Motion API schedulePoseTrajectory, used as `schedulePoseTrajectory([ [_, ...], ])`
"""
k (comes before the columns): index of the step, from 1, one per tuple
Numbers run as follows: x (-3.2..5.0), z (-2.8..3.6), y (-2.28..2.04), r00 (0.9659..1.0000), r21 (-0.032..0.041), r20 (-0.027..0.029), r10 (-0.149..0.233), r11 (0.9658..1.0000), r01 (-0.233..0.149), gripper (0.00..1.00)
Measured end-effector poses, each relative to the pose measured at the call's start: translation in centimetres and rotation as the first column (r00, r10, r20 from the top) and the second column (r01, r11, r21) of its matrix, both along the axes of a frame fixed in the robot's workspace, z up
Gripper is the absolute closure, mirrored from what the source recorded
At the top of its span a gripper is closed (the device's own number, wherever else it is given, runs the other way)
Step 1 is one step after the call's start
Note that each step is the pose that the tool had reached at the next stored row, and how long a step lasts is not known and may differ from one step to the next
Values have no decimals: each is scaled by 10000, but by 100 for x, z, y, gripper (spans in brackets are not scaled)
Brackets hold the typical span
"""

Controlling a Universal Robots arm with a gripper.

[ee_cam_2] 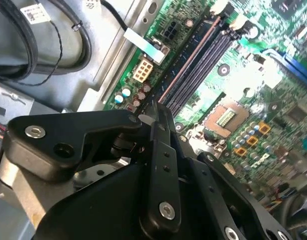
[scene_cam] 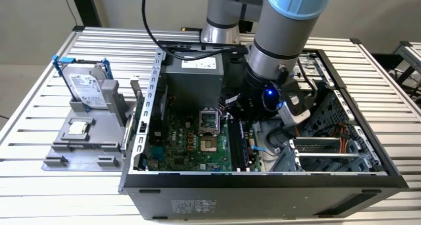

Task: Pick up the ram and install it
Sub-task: 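Press down the ram until it locks into place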

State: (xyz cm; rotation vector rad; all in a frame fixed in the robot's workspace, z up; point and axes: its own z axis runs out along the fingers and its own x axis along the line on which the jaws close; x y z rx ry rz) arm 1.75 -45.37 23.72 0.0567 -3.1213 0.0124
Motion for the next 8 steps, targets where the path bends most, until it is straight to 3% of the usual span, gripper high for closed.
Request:
schedulePoseTrajectory([
  [4,-1,0,0,9974,0,0,717,9974,-717,100],
  [8,0,0,0,9895,0,0,1443,9895,-1443,100],
])
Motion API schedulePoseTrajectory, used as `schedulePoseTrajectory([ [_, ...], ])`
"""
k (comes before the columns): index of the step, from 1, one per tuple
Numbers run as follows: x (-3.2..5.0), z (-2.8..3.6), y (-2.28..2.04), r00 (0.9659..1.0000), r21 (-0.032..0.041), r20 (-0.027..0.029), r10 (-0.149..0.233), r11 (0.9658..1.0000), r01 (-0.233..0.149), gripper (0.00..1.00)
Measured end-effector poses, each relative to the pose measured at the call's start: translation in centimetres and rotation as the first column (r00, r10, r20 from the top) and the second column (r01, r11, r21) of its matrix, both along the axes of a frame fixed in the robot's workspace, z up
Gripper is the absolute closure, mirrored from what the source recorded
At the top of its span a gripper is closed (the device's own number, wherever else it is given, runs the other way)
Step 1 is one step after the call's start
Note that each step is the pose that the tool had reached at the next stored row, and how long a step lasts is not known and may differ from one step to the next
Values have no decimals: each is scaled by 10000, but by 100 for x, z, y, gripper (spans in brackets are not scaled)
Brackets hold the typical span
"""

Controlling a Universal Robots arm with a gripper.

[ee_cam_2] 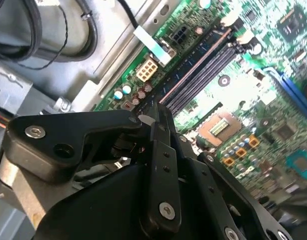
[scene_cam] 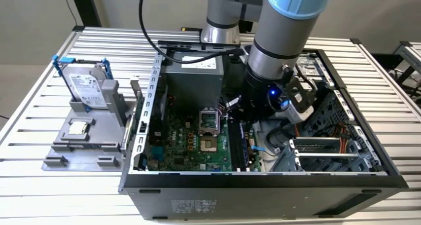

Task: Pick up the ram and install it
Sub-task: 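Press down the ram until it locks into place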

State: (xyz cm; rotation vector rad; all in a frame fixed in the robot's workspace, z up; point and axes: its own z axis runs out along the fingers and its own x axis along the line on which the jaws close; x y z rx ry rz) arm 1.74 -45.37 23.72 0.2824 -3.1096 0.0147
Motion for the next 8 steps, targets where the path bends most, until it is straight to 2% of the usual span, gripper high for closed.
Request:
schedulePoseTrajectory([
  [4,0,0,0,9978,0,0,667,9978,-667,100],
  [8,0,0,0,9911,11,2,1328,9911,-1328,100],
])
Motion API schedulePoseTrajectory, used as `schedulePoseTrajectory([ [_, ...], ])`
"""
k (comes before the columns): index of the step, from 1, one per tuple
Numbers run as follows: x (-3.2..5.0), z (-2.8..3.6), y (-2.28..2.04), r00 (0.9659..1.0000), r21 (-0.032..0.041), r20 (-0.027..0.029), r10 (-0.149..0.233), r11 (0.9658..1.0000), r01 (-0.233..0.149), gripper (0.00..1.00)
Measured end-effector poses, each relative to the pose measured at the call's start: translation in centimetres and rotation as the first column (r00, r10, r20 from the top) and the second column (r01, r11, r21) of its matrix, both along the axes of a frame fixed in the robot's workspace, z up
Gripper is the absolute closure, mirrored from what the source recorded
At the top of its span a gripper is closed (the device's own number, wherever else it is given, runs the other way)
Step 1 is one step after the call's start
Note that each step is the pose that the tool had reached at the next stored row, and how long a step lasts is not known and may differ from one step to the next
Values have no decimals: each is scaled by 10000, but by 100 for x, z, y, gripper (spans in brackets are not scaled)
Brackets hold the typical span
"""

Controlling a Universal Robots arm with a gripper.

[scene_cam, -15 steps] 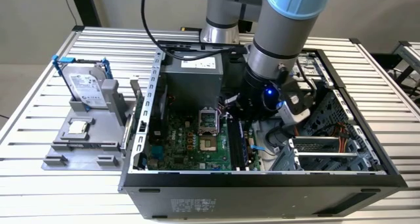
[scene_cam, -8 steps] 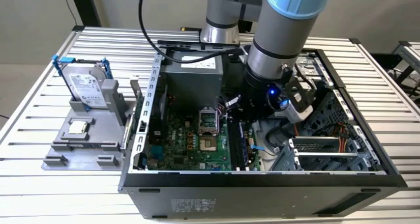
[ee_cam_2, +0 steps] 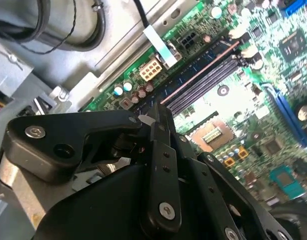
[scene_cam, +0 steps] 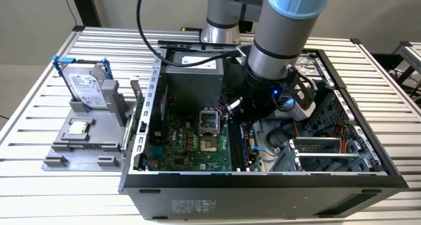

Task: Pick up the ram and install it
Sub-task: 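Press down the ram until it locks into place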

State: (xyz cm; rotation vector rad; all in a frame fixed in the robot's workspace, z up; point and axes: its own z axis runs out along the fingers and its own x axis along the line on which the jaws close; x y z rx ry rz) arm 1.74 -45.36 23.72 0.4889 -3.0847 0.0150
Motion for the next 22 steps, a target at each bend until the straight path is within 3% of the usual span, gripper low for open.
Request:
schedulePoseTrajectory([
  [5,0,0,0,9962,17,1,869,9962,-869,100],
  [8,0,0,0,9907,33,2,1358,9907,-1358,100],
  [11,0,1,0,9830,42,4,1834,9830,-1834,100],
  [14,0,1,0,9727,49,6,2322,9727,-2322,100],
  [17,0,1,-1,9598,53,7,2807,9598,-2807,100],
  [22,0,1,-1,9307,52,14,3658,9307,-3658,100],
])
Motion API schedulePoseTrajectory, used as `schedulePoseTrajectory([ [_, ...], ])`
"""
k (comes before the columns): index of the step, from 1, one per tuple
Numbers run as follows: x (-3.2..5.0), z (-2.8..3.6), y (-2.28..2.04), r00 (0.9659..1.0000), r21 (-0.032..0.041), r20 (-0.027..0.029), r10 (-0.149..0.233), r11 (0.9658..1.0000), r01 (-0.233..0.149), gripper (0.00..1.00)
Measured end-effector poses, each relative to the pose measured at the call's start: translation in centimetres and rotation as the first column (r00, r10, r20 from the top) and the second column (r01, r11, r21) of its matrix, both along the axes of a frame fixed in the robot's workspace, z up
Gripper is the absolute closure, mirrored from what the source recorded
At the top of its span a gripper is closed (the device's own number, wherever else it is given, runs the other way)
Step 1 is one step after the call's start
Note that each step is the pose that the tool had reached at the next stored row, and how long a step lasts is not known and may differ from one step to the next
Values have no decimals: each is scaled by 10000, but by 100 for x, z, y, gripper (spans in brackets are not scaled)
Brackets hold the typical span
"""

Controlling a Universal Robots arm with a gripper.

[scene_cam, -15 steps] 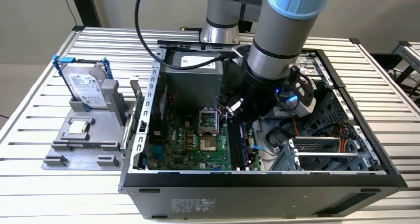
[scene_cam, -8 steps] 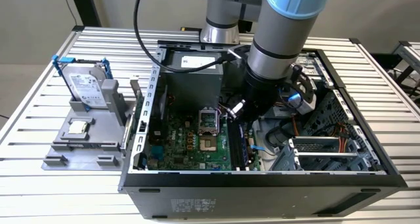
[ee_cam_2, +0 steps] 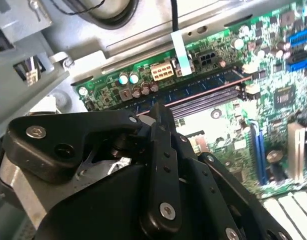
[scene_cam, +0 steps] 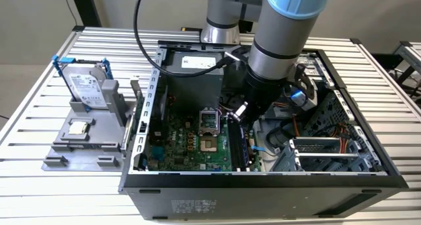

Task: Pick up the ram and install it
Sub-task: 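Press down the ram until it locks into place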

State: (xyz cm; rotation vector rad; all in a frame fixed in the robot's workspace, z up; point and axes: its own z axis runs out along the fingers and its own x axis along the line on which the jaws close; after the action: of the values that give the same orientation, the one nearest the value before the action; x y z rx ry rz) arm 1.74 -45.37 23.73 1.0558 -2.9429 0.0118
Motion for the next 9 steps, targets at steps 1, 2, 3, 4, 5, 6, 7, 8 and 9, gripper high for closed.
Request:
schedulePoseTrajectory([
  [1,0,0,0,9998,0,0,180,9998,-180,100],
  [2,0,0,0,9994,0,0,359,9994,-359,100],
  [3,0,0,0,9985,0,0,556,9985,-556,100],
  [4,0,0,0,9974,-1,0,724,9974,-724,100],
  [5,0,0,0,9959,-1,-1,909,9959,-909,100],
  [6,0,0,0,9939,0,0,1098,9939,-1098,100],
  [7,0,0,0,9920,0,0,1266,9920,-1266,100],
  [8,0,0,0,9894,0,0,1450,9894,-1450,100],
  [9,0,0,0,9868,2,0,1622,9868,-1622,100],
])
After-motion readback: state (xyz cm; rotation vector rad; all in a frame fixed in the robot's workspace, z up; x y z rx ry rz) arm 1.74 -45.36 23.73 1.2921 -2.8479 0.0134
